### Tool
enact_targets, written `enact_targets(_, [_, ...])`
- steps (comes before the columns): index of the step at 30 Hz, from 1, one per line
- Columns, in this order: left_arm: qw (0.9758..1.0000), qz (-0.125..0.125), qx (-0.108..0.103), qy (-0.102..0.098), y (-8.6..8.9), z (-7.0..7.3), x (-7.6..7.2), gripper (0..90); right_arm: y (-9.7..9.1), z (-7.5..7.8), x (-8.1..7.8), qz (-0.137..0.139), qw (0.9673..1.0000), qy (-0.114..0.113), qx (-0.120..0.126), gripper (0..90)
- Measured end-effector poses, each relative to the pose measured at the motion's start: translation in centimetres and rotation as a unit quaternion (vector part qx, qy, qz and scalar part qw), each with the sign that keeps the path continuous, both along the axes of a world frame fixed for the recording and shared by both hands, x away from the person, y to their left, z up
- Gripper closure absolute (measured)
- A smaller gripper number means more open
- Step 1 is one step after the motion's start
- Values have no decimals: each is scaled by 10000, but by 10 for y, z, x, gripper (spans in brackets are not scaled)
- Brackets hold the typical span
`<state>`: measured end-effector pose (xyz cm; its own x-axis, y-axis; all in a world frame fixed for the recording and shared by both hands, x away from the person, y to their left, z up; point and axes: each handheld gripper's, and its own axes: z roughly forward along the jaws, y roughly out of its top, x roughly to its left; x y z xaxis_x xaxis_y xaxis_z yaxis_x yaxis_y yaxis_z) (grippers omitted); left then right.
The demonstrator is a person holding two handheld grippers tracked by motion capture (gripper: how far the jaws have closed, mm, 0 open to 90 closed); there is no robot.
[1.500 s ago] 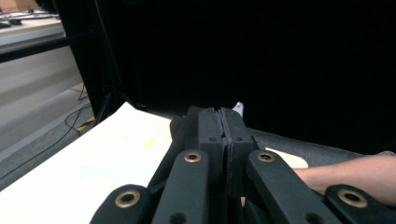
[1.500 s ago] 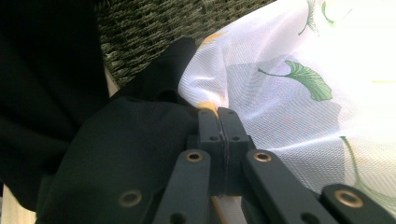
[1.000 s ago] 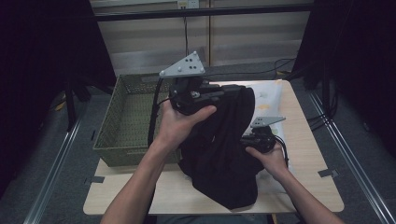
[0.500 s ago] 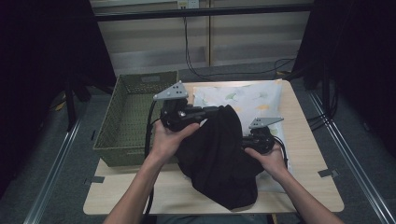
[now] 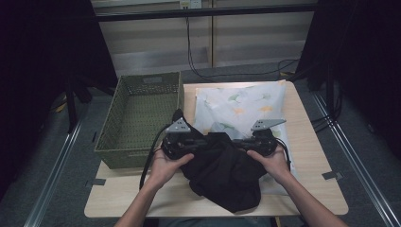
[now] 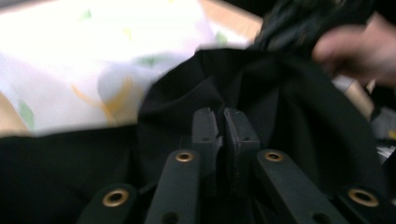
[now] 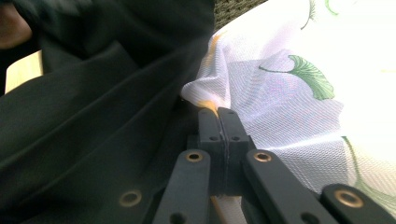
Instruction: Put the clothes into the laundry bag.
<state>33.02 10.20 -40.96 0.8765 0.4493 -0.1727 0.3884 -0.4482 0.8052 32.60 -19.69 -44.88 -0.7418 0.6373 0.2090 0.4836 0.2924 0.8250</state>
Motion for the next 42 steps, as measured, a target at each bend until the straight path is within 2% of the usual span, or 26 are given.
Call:
enact_targets(2, [9997,-56,242,50,-3,-11,-2,793,0,0,0,-1,10000,-1,-1,900])
enact_targets(3, [9994,-21,343,68,-5,-16,-3,755,0,0,0,-6,10000,-7,-3,900])
enact_targets(4, [9992,12,366,181,-5,-20,-2,679,0,0,0,-3,10000,-5,-3,900])
enact_targets(5, [9997,-31,206,108,-1,-21,-2,671,0,0,0,-4,10000,-1,-2,900])
enact_targets(6, [9999,-63,93,83,1,-19,-3,616,0,0,0,5,10000,-6,-7,900])
enact_targets(8, [10000,5,39,55,4,-16,-4,485,0,0,0,-2,10000,-1,-1,900])
enact_targets(9, [9999,94,-28,-36,13,-9,-5,487,-1,0,0,-10,10000,4,-1,900])
enact_targets(16, [9992,276,-222,-161,43,16,-4,440,0,0,0,7,10000,0,-7,900])
enact_targets(17, [9983,450,-292,-226,56,22,-1,436,0,0,0,7,10000,3,-6,900])
enact_targets(18, [9983,450,-292,-226,56,22,-1,435,0,0,0,7,10000,3,-6,900])
enact_targets(19, [9968,657,-394,-246,67,26,5,436,0,0,0,11,10000,5,-9,900])
enact_targets(20, [9968,657,-394,-246,67,26,5,436,0,0,0,11,10000,5,-9,900])
enact_targets(21, [9957,827,-373,-188,75,25,13,435,0,0,0,13,10000,5,-7,900])
enact_targets(22, [9956,894,-226,-158,76,23,17,426,1,0,0,8,10000,6,-9,900])
enact_targets(24, [9948,1009,-49,-148,77,18,20,337,1,0,0,12,10000,10,-11,900])
enact_targets(25, [9948,1009,-49,-148,77,18,20,328,1,0,0,12,10000,10,-11,900])
enact_targets(26, [9955,946,18,21,76,11,24,321,0,0,1,8,10000,11,9,900])
enact_targets(27, [9955,939,119,52,74,8,25,302,0,-1,1,4,10000,19,14,900])
enact_targets(28, [9955,939,119,52,74,8,25,296,0,-1,1,5,10000,21,14,900])
enact_targets(29, [9945,998,299,97,69,2,26,296,1,-1,1,10,10000,19,5,900])
enact_targets(30, [9947,952,372,133,67,0,28,312,1,-1,1,11,10000,22,0,900])
enact_targets(31, [9932,1048,504,86,64,-1,28,339,1,0,1,13,10000,12,0,900])
enact_targets(34, [9947,948,371,159,63,0,29,486,1,0,1,6,10000,13,5,900])
enact_targets(37, [9937,1027,394,229,62,3,29,503,1,0,1,13,10000,7,-2,900])
enact_targets(40, [9928,1162,114,264,67,7,27,569,0,0,1,14,10000,8,5,900])
enact_targets(42, [9938,1080,28,255,68,9,26,575,0,0,1,14,10000,7,9,900])
